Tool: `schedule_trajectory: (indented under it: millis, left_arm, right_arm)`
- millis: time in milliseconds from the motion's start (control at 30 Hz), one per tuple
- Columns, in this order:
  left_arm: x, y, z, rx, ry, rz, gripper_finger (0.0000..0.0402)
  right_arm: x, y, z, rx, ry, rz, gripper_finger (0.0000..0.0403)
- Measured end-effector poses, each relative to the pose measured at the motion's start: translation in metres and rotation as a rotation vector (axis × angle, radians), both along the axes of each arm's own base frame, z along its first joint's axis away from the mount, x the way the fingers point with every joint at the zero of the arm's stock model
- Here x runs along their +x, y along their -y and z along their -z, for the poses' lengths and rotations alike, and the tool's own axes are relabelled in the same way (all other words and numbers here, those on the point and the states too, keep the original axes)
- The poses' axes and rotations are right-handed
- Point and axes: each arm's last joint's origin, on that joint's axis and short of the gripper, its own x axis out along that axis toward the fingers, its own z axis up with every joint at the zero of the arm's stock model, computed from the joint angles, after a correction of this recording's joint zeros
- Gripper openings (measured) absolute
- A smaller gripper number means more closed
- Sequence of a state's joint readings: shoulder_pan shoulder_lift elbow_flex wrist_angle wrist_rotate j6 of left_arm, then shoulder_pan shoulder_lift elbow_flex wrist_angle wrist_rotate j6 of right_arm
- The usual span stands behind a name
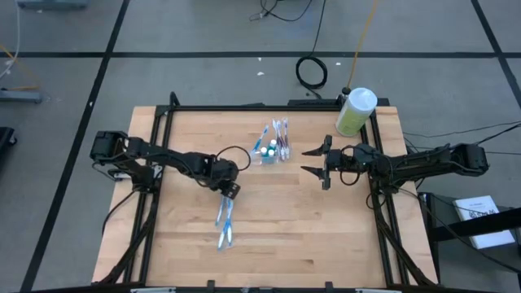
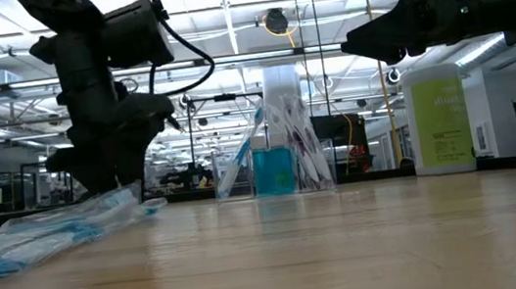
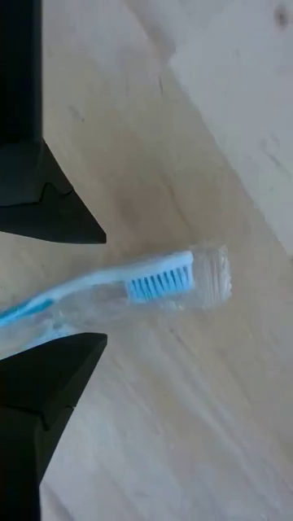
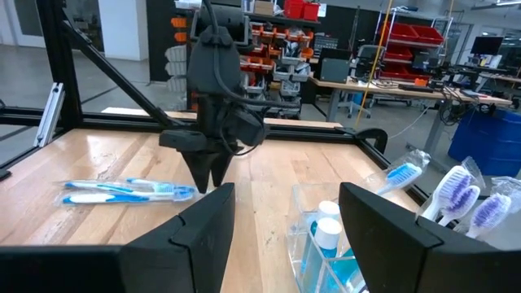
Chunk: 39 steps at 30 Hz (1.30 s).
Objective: Pick & Place toothbrushing station
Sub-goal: Put the blue toothbrush into the transparent organizer
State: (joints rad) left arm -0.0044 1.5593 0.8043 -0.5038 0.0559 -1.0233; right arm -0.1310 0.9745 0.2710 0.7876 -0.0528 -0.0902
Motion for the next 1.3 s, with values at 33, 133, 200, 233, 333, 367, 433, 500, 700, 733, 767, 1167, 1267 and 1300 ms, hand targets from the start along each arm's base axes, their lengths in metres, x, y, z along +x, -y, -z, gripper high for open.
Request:
schedule_trajectory:
  millis: [33, 133, 200, 233, 333, 367, 433, 500, 700, 733, 767, 1167, 1267, 1300]
  left_arm:
    - [0.0, 0.0, 0.0, -0.013, -0.002, -0.005, 0.0198]
    - [-0.002, 0.003, 0.001, -0.01, -0.027, -0.017, 0.0198]
    - [-0.004, 0.004, 0.001, 0.025, -0.039, -0.03, 0.0198]
    - [-0.004, 0.005, 0.001, 0.041, -0.042, -0.039, 0.0198]
    - [-0.002, 0.007, 0.004, 0.072, -0.038, -0.043, 0.0198]
    - [-0.001, 0.008, 0.006, 0.073, -0.038, -0.038, 0.0198]
    - [0.002, 0.01, 0.012, 0.076, -0.051, -0.028, 0.0198]
    - [0.004, 0.011, 0.019, 0.068, -0.077, -0.024, 0.0198]
    - [0.004, 0.005, 0.027, 0.045, -0.129, -0.048, 0.0192]
    - [0.004, 0.004, 0.026, 0.042, -0.127, -0.048, 0.0185]
    - [0.003, 0.003, 0.025, 0.041, -0.123, -0.043, 0.0176]
    - [0.0, -0.005, 0.019, 0.074, -0.105, -0.012, 0.0019]
    - [0.0, -0.007, 0.019, 0.09, -0.1, 0.011, 0.0011]
    - [0.001, -0.008, 0.019, 0.095, -0.097, 0.024, 0.0015]
  right_arm:
    - [0.0, 0.0, 0.0, 0.0, 0.0, 0.0, 0.0212]
    - [0.0, 0.0, 0.0, 0.0, 0.0, 0.0, 0.0212]
    - [0.0, 0.0, 0.0, 0.0, 0.001, 0.0, 0.0212]
    - [0.0, 0.0, 0.0, 0.0, 0.001, 0.0, 0.0212]
    - [0.0, 0.0, 0.0, 0.0, 0.001, 0.0, 0.0212]
    - [0.0, 0.0, 0.0, 0.0, 0.001, 0.0, 0.0212]
    - [0.0, 0.0, 0.0, 0.0, 0.001, 0.0, 0.0212]
    - [0.0, 0.0, 0.0, 0.0, 0.001, 0.0, 0.0212]
    - [0.0, 0.0, 0.0, -0.001, 0.004, 0.0, 0.0212]
    - [0.0, 0.0, 0.0, -0.001, 0.004, 0.0, 0.0212]
    - [0.0, 0.0, 0.0, 0.0, 0.004, 0.0, 0.0212]
    - [0.0, 0.0, 0.0, 0.0, 0.0, 0.0, 0.0212]
    - [0.0, 0.0, 0.0, 0.0, 0.0, 0.0, 0.0212]
    - [0.0, 0.0, 0.0, 0.0, 0.001, 0.0, 0.0212]
